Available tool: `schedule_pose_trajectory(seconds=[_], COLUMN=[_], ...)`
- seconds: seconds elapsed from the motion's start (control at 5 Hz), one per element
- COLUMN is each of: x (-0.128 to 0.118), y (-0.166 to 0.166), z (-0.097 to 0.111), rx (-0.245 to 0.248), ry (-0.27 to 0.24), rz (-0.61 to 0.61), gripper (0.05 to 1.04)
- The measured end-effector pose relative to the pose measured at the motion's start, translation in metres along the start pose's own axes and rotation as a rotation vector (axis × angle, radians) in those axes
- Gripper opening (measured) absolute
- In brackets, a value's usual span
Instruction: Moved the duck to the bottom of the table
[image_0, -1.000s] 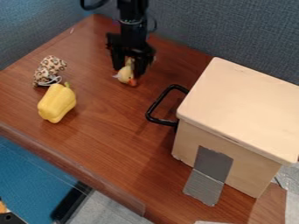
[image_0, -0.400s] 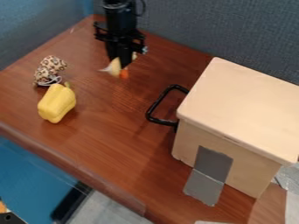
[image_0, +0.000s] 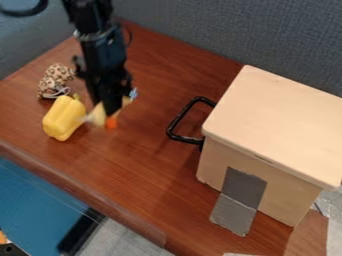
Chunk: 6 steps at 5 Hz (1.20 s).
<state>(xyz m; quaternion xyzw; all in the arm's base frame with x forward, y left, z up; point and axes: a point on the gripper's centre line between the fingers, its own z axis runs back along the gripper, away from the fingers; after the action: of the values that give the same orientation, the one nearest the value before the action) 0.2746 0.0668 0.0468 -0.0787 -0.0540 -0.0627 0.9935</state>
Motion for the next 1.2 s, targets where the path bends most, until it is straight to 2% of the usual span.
schedule_pose_trajectory(seconds=[0.2,0.4,0.6,0.8,1.0,1.2], x=[-0.021,-0.030,-0.029,-0.031,-0.034,-0.038], y=[-0.021,-0.034,-0.035,-0.037,-0.040,-0.039], z=[-0.010,-0.024,-0.027,-0.014,0.011,0.017], rx=[0.009,0.037,0.082,0.149,0.182,0.180], ry=[0.019,0.032,0.037,0.017,-0.034,0.001], rz=[-0.087,-0.158,-0.158,-0.155,-0.130,-0.163], gripper=[0.176,0.219,0.489,0.803,1.004,1.003])
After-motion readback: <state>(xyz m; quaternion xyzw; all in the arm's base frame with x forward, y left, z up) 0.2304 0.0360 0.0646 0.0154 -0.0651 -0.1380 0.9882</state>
